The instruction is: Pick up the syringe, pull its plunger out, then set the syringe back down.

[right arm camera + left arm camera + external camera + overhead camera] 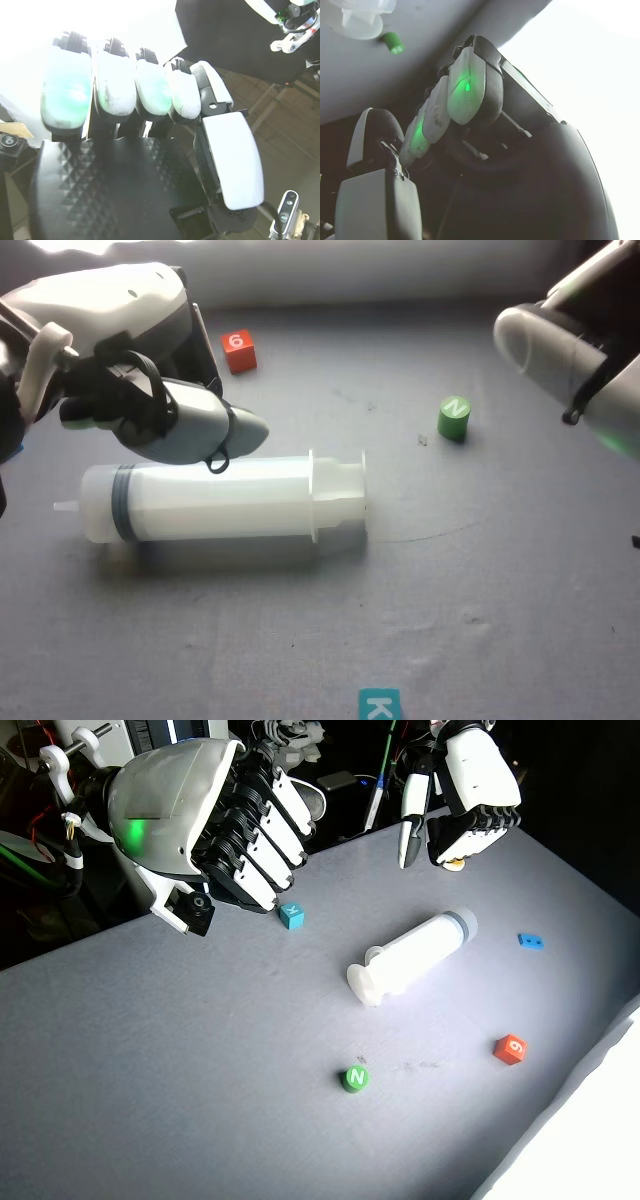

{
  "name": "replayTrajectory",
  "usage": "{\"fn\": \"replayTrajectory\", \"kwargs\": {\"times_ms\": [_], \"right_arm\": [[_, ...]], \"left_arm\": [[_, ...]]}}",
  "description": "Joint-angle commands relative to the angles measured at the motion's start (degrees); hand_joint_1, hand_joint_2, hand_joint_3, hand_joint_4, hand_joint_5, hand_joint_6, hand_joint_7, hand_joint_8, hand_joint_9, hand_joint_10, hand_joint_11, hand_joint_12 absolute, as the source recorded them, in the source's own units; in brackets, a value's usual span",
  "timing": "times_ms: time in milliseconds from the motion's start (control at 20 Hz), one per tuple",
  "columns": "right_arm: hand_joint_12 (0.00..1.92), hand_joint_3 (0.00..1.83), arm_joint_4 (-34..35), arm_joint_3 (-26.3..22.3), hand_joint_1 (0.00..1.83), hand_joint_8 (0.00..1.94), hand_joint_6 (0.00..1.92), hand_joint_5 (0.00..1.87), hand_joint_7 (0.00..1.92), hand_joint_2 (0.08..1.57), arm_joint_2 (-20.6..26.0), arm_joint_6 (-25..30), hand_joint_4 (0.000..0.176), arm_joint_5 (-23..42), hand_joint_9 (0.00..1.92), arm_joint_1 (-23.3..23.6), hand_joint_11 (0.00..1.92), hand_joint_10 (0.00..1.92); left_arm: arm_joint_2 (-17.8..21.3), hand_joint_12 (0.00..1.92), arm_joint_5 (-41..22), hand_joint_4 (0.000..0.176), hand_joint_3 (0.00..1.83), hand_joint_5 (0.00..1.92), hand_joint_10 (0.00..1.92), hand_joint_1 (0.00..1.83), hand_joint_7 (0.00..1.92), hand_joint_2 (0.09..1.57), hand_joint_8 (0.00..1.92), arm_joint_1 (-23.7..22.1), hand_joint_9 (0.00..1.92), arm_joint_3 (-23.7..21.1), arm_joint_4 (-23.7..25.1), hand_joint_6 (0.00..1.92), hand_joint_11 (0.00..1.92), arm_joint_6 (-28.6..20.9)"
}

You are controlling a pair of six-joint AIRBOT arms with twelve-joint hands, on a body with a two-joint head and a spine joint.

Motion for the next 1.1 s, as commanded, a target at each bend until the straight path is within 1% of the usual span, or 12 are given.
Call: {"fn": "replayTrajectory", "kwargs": {"times_ms": [0,50,100,400,550,600,800,1050], "right_arm": [[0.00,0.14,-2.14,-0.07,0.01,0.00,0.01,0.00,0.00,1.14,0.08,0.26,0.000,5.94,0.00,0.17,0.00,0.00],[0.00,0.05,-2.14,-0.07,0.00,0.00,0.00,0.00,0.00,1.19,-0.07,0.15,0.000,5.89,0.00,0.17,0.00,0.00],[0.00,0.03,-2.14,-0.07,0.00,0.00,0.00,0.00,0.00,1.20,-0.16,0.13,0.000,5.85,0.00,0.19,0.00,0.00],[0.00,0.01,-2.14,-0.06,0.00,0.00,0.00,0.00,0.00,1.19,-0.21,-0.15,0.000,6.07,0.00,0.40,0.00,0.00],[0.00,0.01,-2.07,-0.05,0.00,0.00,0.00,0.00,0.00,1.18,-0.22,-0.28,0.000,5.91,0.00,0.41,0.00,0.00],[0.00,0.01,-1.71,-0.05,0.00,0.00,0.00,0.00,0.00,1.18,-0.23,-0.28,0.000,5.69,0.00,0.40,0.00,0.00],[0.00,0.01,4.53,-0.06,0.00,0.00,0.00,0.00,0.00,1.19,-0.35,-0.05,0.000,3.17,0.00,0.99,0.00,0.00],[0.00,0.00,8.69,-0.06,0.00,0.00,0.00,0.00,0.00,1.17,-0.32,2.28,0.000,0.66,0.00,1.38,0.00,0.00]], "left_arm": [[-0.27,0.00,0.53,0.000,0.18,0.01,0.01,0.00,0.00,1.07,0.01,-0.85,0.00,0.13,3.61,0.01,0.00,-0.02],[-0.31,0.00,0.53,0.000,0.06,0.02,0.00,0.00,0.00,1.13,0.00,-0.96,0.00,0.18,3.52,0.00,0.00,-0.02],[-0.33,0.00,0.53,0.000,0.03,0.01,0.00,0.00,0.00,1.15,0.00,-1.04,0.00,0.21,3.43,0.00,0.00,-0.02],[-0.55,0.00,0.65,0.000,0.02,0.00,0.00,0.00,0.00,1.16,0.00,-1.40,0.00,0.24,2.38,0.00,0.00,-0.03],[-0.58,0.00,3.29,0.000,0.01,0.00,0.00,0.00,0.00,1.15,0.00,-1.32,0.00,-0.14,2.23,0.00,0.00,-0.03],[-0.58,0.00,3.31,0.000,0.01,0.00,0.00,0.00,0.00,1.15,0.00,-1.24,0.00,-0.12,2.25,0.00,0.00,-0.02],[-1.68,0.00,3.26,0.000,0.01,0.00,0.00,0.00,0.00,1.14,0.00,0.76,0.00,-0.21,3.31,0.00,0.00,-0.01],[-3.80,0.00,1.62,0.000,0.00,0.00,0.00,0.00,0.00,1.13,0.00,4.50,0.00,-0.18,5.99,0.00,0.00,0.00]]}}
